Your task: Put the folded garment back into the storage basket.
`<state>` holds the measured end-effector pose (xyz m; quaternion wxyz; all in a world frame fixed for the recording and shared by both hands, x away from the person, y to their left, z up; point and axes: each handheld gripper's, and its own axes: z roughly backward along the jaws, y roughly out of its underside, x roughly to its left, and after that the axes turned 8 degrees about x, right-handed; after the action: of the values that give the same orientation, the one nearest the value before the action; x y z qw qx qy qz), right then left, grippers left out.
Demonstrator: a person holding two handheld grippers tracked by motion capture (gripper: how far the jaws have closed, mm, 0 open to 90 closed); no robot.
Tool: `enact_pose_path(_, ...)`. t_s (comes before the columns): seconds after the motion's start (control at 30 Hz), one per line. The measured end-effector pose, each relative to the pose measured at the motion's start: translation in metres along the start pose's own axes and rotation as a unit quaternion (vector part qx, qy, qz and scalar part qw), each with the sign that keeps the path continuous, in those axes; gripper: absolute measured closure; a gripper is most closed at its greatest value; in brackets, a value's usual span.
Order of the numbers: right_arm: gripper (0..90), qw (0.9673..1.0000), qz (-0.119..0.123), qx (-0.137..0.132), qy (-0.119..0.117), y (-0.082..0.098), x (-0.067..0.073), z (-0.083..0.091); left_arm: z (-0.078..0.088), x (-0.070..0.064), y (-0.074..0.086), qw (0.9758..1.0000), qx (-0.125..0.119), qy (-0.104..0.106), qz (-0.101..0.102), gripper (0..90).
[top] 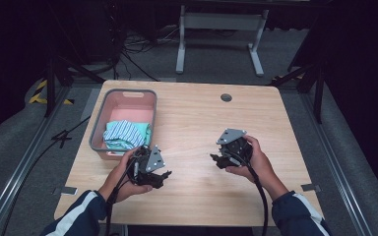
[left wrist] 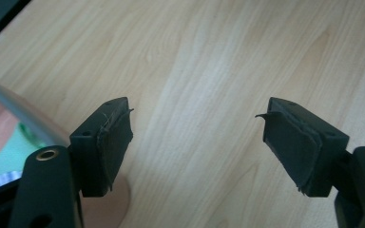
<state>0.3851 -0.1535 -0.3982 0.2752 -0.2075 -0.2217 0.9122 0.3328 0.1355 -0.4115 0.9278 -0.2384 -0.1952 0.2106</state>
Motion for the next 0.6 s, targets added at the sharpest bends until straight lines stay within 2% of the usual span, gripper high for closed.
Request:
enact_pose_path(0.27, 28.5, 1.0000, -0.008, -0.004, -0.001, 0.032, 0.000, 0.003, -0.015, -0.008, 0.005, 0.9999, 0.001, 0.014, 0.003, 24.3)
enact_pose_path(0.33, 28.5, 0.9999, -0.009, -0.006, -0.002, 0.042, -0.001, 0.004, -0.019, -0.009, 0.008, 0.9999, 0.005, 0.016, -0.002, 24.1)
enact_pose_path(0.4, 28.5, 0.9999, -0.017, -0.004, -0.002, 0.053, -0.002, 0.004, -0.023, -0.010, 0.010, 0.9996, 0.006, 0.026, 0.000, 24.1)
enact_pose_path(0.43, 28.5, 0.9999, -0.017, -0.004, -0.002, 0.053, -0.002, 0.004, -0.023, -0.010, 0.010, 0.9996, 0.006, 0.026, 0.000, 23.8)
enact_pose_path(0.5, 29.0, 0.9993, -0.033, -0.010, -0.013, 0.067, -0.005, 0.004, -0.026, -0.011, 0.012, 0.9995, 0.008, 0.030, -0.001, 23.8)
enact_pose_path(0.6, 29.0, 0.9989, -0.040, -0.014, -0.018, 0.083, -0.006, 0.003, -0.029, -0.012, 0.014, 0.9988, 0.007, 0.047, 0.011, 23.7)
